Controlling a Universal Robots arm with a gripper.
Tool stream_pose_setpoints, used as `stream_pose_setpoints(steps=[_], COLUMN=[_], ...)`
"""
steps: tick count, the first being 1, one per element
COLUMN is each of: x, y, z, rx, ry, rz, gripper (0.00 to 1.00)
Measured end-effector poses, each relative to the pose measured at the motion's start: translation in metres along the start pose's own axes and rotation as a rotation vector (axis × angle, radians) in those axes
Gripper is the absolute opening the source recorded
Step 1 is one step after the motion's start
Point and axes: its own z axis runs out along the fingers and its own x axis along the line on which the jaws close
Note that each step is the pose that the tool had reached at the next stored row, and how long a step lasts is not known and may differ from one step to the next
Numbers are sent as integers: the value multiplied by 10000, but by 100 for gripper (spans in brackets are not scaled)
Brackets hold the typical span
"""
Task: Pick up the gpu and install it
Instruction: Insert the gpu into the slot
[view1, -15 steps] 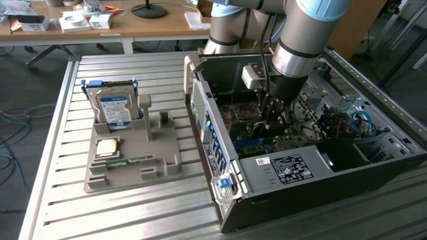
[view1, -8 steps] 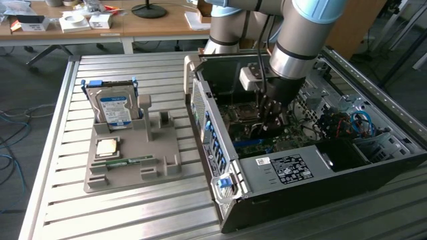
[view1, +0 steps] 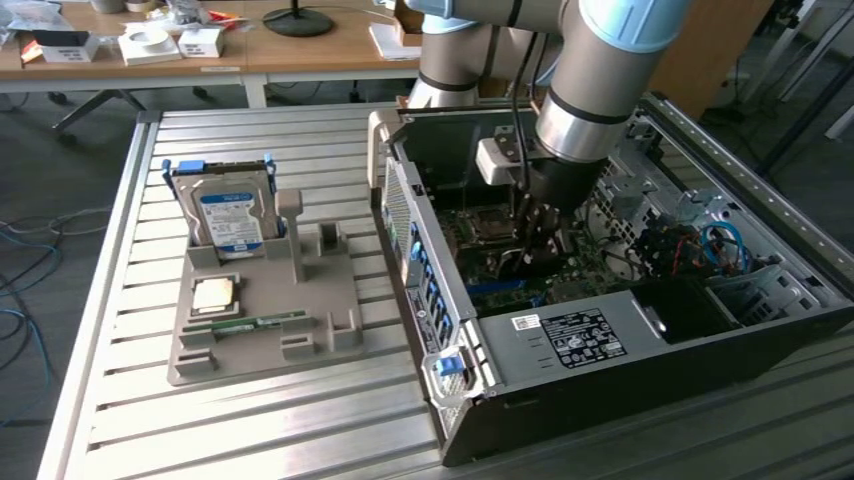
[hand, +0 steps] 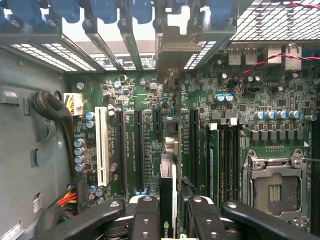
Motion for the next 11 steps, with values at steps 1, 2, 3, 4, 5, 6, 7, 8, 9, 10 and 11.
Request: stream_pose_setpoints(steps=[1,2,3,4,5,6,7,8,9,10,11], x=[0,0,0,0,1,1,1,2,1,0,-2], y=[1,6,12,18,24,28,32,37,42,45,49], z=[0,3,8,12,16,20,24,27,28,31,34], rx=[0,0,1,0,0,0,1,0,-1,0,0], ry=[1,1,-2,0,1,4,6,10,13,12,12], rz=[1,4,4,3,2,2,2,2,2,3,2], gripper=[26,26,26,26,26,26,26,26,26,26,26])
